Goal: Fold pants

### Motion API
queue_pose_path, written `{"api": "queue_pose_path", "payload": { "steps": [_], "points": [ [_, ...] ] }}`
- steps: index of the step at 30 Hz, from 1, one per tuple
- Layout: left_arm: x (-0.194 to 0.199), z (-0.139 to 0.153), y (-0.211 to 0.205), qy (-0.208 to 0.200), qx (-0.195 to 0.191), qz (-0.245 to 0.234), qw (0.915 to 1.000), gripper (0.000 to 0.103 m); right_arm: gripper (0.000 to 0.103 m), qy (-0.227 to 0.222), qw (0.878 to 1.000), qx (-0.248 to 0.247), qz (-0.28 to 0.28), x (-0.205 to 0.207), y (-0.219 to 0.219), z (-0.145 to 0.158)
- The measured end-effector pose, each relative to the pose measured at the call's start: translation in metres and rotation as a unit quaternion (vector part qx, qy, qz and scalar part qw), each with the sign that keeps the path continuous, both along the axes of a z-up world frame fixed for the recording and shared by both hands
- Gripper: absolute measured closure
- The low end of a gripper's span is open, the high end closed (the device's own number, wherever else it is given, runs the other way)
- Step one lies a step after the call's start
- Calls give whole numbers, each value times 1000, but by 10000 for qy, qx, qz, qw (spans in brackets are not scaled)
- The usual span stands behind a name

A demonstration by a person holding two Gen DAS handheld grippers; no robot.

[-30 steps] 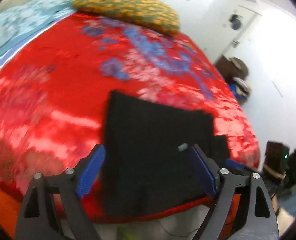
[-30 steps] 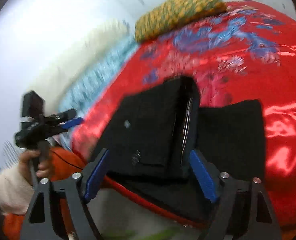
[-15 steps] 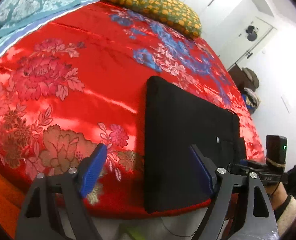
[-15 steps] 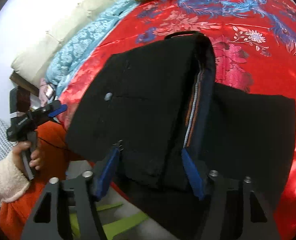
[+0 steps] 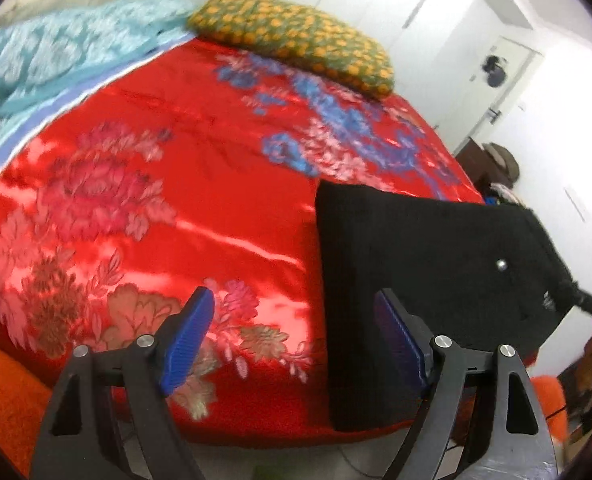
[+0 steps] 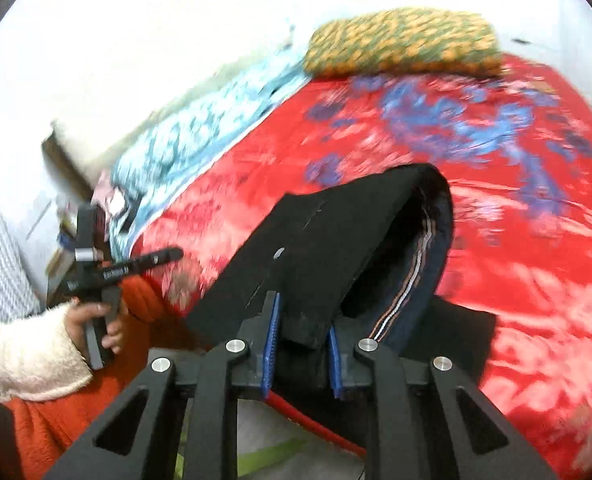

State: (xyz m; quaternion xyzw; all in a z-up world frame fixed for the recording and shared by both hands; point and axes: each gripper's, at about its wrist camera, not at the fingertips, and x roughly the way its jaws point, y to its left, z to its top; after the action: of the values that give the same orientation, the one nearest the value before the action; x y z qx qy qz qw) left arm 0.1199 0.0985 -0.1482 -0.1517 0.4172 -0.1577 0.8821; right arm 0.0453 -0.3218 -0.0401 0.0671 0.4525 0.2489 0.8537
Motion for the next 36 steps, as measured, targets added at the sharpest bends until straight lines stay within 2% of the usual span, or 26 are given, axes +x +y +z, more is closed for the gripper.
{"api": "queue_pose_path", "payload": {
  "steps": [2, 3, 5, 7, 9, 10, 11, 13, 15, 17, 19, 20, 21, 23, 24, 25, 26, 27, 28, 30, 33, 35, 36],
  "points": [
    [-1, 2, -10, -57, 59, -177, 9998, 19, 82, -18, 9994, -36, -336, -17, -26, -2],
    [-1, 0, -17, -46, 87, -285, 9995, 19, 82, 113, 9986, -27, -518, -22, -39, -11],
    [1, -2, -28, -7, 147, -462, 9988, 19, 82, 605, 9928, -39, -1035, -31, -66, -49],
    [2, -6, -42, 60, 252, -684, 9973, 19, 82, 1179, 9838, -279, -1325, -33, -76, -94],
    [0, -8, -53, 96, 394, -868, 9954, 19, 73, 1458, 9769, -138, -1554, -37, -80, -128],
    [-2, -9, -59, 90, 505, -961, 9940, 19, 68, 1443, 9755, -16, -1660, -38, -81, -131],
    [-6, -7, -65, 48, 628, -1039, 9926, 19, 63, 1407, 9744, 105, -1748, -38, -83, -129],
    [-15, -1, -75, -121, 780, -1130, 9905, 18, 40, 1401, 9741, 124, -1771, -37, -85, -121],
    [-24, 9, -90, -423, 966, -1246, 9866, 13, 39, 1065, 9753, -313, -1912, -40, -82, -101],
    [-29, 15, -114, -717, 1279, -1396, 9793, 9, 39, 400, 9755, -668, -2056, -45, -77, -69],
    [-29, 12, -132, -774, 1419, -1584, 9741, 9, 39, -142, 9778, -746, -1953, -39, -65, -42],
    [-29, 6, -145, -727, 1524, -1738, 9702, 8, 39, -398, 9815, -731, -1725, -31, -54, -32],
    [-27, -2, -156, -615, 1676, -1883, 9658, 7, 39, -517, 9842, -729, -1528, -23, -46, -29],
    [-23, -37, -184, -54, 2334, -2348, 9436, 7, 39, -512, 9889, -742, -1179, 0, -30, -38],
    [-26, -51, -191, -52, 2648, -2435, 9330, 5, 39, -437, 9901, -733, -1114, 11, -27, -47],
    [-30, -51, -191, -208, 2697, -2439, 9313, 4, 38, -212, 9910, -728, -1099, 25, -26, -64],
    [-35, -48, -186, -370, 2597, -2461, 9331, 4, 38, 260, 9912, -683, -1101, 39, -30, -87],
    [-34, -44, -181, -241, 2484, -2539, 9345, 4, 41, 794, 9880, -681, -1133, 48, -36, -109],
    [-33, -41, -177, -144, 2438, -2559, 9354, 5, 45, 972, 9861, -644, -1185, 52, -41, -118],
    [-32, -29, -161, -50, 2195, -2418, 9452, 5, 45, 665, 9880, -439, -1321, 40, -48, -99],
    [-27, -10, -127, 44, 1545, -1928, 9690, 5, 44, 381, 9900, -491, -1264, 12, -44, -65],
    [-19, -8, -120, 114, 1293, -1708, 9767, 5, 40, 211, 9919, -632, -1084, -9, -30, -55],
    [-17, -10, -121, 164, 1262, -1657, 9779, 5, 38, 218, 9923, -723, -982, -19, -21, -59]
  ]
}}
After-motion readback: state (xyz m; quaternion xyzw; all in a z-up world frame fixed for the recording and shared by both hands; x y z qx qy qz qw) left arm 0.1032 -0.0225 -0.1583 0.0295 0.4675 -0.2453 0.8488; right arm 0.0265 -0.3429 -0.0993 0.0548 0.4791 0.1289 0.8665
